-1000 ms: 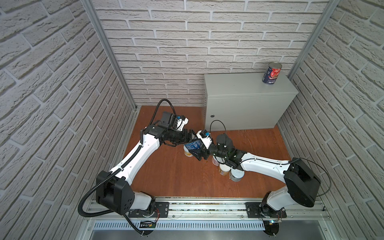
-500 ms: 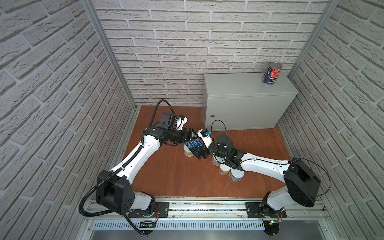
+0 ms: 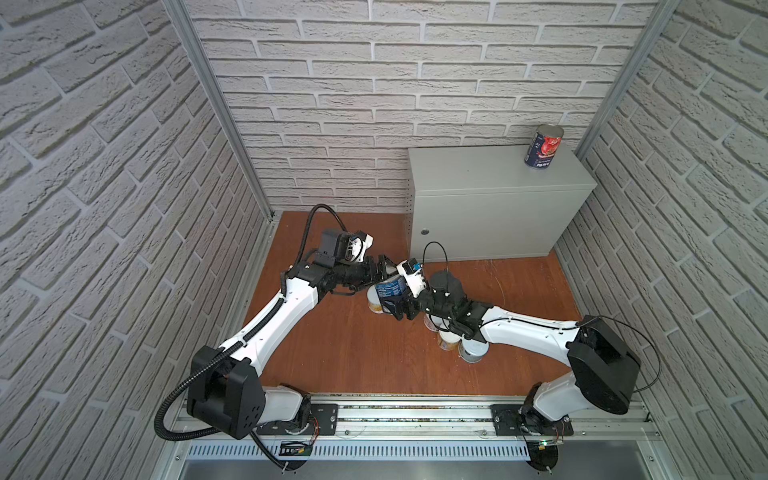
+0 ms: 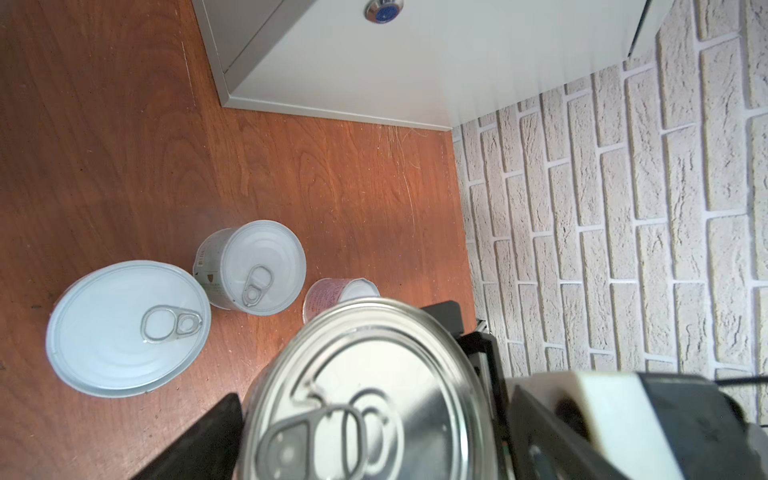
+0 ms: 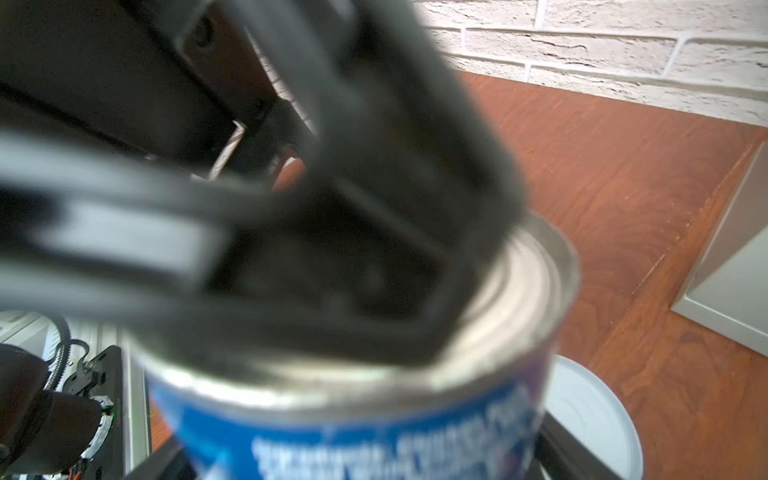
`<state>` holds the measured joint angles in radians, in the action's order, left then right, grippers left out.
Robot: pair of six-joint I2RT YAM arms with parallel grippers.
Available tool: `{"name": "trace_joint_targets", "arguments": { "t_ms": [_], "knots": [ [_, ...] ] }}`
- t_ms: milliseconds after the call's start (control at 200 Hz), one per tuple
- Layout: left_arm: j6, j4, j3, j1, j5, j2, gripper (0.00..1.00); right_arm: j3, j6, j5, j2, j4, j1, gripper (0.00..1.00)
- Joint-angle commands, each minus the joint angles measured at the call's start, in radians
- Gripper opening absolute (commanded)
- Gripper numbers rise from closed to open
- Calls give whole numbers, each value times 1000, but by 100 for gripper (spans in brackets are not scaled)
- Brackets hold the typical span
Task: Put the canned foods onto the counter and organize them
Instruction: 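Open the left gripper and draw it back while the right gripper holds the can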
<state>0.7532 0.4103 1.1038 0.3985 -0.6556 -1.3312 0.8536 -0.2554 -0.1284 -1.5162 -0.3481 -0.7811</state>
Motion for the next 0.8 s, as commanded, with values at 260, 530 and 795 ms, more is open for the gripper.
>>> {"name": "trace_joint_targets", "arguments": {
  "t_ms": [260,530,795],
  "knots": [
    [-23,-21,-38,-8,76,100,98,25,-33,97,77,-90,-3,62],
    [11,-82,-133,-70,81,172,98,15,-31,142,132,-38,-3,61],
    [-3,-97,-172,-91,68,218,98,36,-33,222,212,64,-4,59]
  ]
}}
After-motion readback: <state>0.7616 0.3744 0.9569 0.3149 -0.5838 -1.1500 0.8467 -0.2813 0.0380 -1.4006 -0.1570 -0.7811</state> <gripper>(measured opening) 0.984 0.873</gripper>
